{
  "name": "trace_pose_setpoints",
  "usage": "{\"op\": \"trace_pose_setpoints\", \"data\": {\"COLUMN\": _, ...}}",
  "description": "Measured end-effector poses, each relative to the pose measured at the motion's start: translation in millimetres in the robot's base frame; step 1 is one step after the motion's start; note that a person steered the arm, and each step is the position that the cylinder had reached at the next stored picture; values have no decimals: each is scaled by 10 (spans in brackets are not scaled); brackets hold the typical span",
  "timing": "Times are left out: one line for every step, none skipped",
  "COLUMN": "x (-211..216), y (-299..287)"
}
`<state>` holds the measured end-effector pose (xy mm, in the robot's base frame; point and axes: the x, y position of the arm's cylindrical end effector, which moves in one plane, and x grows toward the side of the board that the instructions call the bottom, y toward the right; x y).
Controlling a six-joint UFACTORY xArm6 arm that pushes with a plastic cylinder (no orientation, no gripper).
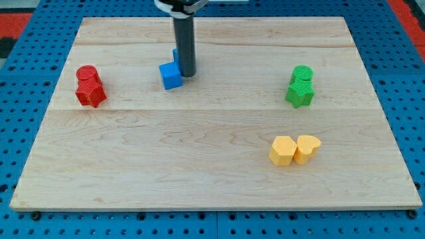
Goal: Place the blue blocks below the red blocks
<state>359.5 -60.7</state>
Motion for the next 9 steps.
{"op": "trace_pose_setpoints", "data": {"x": -4, "y": -50}}
{"op": "trace_pose_setpoints", "data": {"x": -21, "y": -194}}
{"op": "trace_pose_setpoints", "data": {"x": -10, "y": -474}}
{"op": "trace_pose_setpoints", "data": {"x": 293, "y": -814}}
{"op": "trace_pose_setpoints", "data": {"x": 371, "y": -893}}
{"op": "trace_pose_setpoints", "data": {"x": -5, "y": -892}}
{"op": "trace_pose_setpoints", "data": {"x": -31, "y": -1080}}
{"op": "trace_pose_setpoints", "data": {"x": 266, "y": -1142}}
{"op": "trace_pose_setpoints", "data": {"x": 622, "y": -1142}}
